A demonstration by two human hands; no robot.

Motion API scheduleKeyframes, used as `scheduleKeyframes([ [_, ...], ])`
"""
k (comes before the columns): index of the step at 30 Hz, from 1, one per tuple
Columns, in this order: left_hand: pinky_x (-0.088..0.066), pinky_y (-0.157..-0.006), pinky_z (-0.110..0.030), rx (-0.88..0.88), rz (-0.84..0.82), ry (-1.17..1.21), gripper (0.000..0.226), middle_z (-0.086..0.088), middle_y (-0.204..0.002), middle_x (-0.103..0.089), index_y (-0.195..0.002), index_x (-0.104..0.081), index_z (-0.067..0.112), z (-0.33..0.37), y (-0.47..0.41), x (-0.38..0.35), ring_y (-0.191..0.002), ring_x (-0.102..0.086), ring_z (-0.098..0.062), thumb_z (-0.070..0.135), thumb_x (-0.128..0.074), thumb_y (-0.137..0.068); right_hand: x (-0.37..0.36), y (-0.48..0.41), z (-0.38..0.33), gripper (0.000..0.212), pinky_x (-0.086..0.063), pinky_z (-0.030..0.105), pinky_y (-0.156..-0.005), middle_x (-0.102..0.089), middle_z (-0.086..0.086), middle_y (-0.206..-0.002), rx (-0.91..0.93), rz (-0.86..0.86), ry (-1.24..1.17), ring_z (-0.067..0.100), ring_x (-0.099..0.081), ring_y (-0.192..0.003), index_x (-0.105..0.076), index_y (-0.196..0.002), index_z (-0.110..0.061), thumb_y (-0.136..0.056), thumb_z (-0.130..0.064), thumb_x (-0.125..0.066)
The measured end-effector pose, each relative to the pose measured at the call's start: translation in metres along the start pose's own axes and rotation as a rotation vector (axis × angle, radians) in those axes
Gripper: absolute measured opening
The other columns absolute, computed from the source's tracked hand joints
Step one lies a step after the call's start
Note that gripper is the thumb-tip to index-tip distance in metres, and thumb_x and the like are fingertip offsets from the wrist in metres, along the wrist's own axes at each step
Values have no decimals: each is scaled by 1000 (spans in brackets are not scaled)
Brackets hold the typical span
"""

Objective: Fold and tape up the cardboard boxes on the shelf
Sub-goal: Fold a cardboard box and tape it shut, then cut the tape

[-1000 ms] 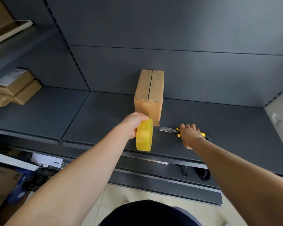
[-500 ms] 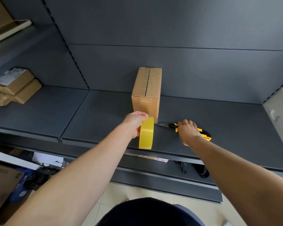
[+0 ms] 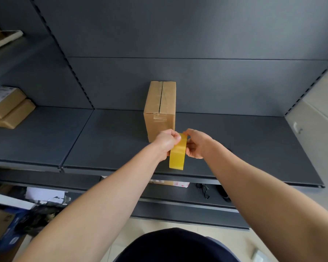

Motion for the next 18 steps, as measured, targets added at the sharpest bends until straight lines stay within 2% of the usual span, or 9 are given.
scheduleKeyframes([
  [2,-51,-78,-38,-20,-29,0,24,-9,-91,-59,-75,-52,17,3,3,-6,-82,-58,-22,6,-50,-97,5,4,-3,17,-39,18,-39,-58,4,-65,14,67,-61,15,-53,-52,-58,-81,-10,-91,-23,-53],
  [4,-48,-91,-43,-43,-56,-16,23,-12,-99,-58,-77,-53,16,6,6,-11,-92,-55,-25,6,-49,-97,13,6,-5,15,-37,20,-40,-52,3,-66,35,142,-152,14,-49,-52,-54,-78,-11,-90,-19,-54],
  [6,-45,-97,-44,-53,-78,-12,16,-14,-104,-58,-83,-54,14,8,7,-15,-99,-55,-27,7,-50,-97,22,7,-6,15,-36,20,-39,-46,3,-66,69,200,-222,14,-44,-51,-52,-76,-11,-89,-18,-55],
  [9,-49,-90,-42,-29,-56,155,2,-17,-106,-62,-94,-59,7,10,8,-18,-99,-61,-30,6,-58,-92,30,11,-9,15,-38,16,-37,-43,4,-67,144,206,-282,14,-42,-51,-51,-78,-11,-89,-19,-58],
  [12,-54,-81,-40,74,84,314,18,-15,-108,-67,-100,-67,5,7,4,-18,-99,-65,-30,6,-70,-82,32,16,-12,18,-43,18,-39,-42,5,-65,208,227,-315,14,-43,-50,-51,-77,-8,-89,-19,-60],
  [14,-54,-83,-41,146,155,356,28,-14,-109,-68,-104,-66,4,6,3,-20,-98,-66,-30,7,-74,-78,30,18,-11,20,-41,24,-44,-41,5,-60,253,261,-305,16,-40,-46,-50,-76,-6,-88,-18,-60],
  [18,-47,-73,-35,172,276,303,30,-13,-108,-67,-108,-64,2,9,1,-26,-95,-66,-30,9,-72,-79,24,19,-8,20,-41,31,-53,-45,7,-54,322,367,-211,19,-42,-44,-49,-93,-5,-87,-22,-58],
])
Point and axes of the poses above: each hand's wrist, its own y-axis away from the middle knuckle, its own x-axis out of the back of the hand, z = x × y, the point moved 3 cm from there along -y, towards the middle knuckle
